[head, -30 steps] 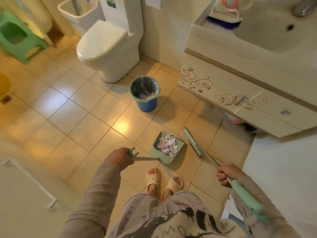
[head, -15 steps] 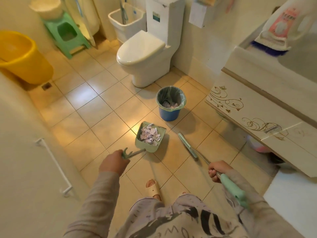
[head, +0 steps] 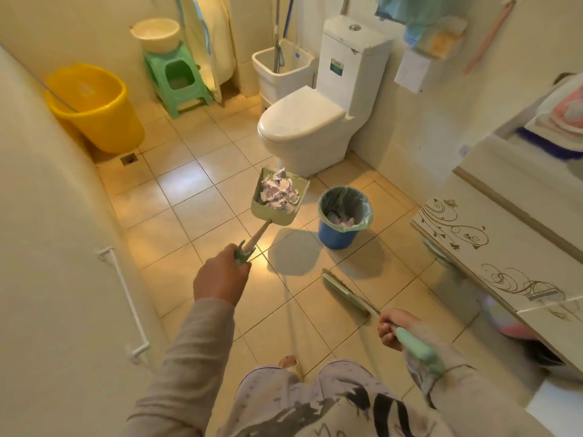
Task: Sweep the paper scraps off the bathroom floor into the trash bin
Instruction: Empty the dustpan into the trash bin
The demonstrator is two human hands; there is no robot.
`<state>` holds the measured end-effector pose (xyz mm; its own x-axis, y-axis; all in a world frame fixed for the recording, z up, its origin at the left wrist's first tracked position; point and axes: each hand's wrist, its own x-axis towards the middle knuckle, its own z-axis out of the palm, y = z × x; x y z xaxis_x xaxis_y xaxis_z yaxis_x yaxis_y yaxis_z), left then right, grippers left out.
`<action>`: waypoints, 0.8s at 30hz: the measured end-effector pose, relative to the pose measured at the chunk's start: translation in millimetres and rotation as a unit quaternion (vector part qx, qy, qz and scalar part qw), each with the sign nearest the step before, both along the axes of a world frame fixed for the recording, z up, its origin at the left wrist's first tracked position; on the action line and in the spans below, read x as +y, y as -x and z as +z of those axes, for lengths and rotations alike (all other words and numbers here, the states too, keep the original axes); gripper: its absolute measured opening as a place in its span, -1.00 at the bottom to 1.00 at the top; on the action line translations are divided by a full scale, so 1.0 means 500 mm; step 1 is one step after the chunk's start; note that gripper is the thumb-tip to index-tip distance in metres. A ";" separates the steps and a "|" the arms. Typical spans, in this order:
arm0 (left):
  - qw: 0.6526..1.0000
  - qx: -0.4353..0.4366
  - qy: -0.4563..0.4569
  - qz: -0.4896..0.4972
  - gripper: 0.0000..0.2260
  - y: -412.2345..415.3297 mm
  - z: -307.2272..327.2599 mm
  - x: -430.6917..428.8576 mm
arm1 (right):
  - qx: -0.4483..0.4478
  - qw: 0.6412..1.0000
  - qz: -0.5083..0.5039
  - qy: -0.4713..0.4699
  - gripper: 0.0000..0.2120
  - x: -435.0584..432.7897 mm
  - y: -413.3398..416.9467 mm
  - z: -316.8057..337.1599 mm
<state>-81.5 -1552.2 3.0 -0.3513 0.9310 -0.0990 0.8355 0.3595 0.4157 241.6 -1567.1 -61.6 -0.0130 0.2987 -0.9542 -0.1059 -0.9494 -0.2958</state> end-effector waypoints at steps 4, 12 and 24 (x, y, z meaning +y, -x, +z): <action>0.980 0.140 -0.009 -0.140 -0.76 0.018 0.003 0.013 | -0.008 1.000 0.004 0.011 -0.80 0.016 -0.007 -0.001; 0.862 0.378 0.012 -0.338 -0.67 0.014 0.044 0.122 | 0.003 1.000 -0.002 0.027 -0.80 0.030 -0.063 -0.019; 0.724 0.512 0.001 -0.462 -0.64 -0.025 0.056 0.174 | 0.000 0.999 -0.026 0.037 -0.77 0.032 -0.079 -0.040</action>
<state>-68.9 -1465.2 30.9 0.5314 0.8157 -0.2287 0.5889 -0.5498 -0.5924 281.1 -1551.1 -81.3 0.0017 0.2280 -0.9737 -0.1557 -0.9617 -0.2255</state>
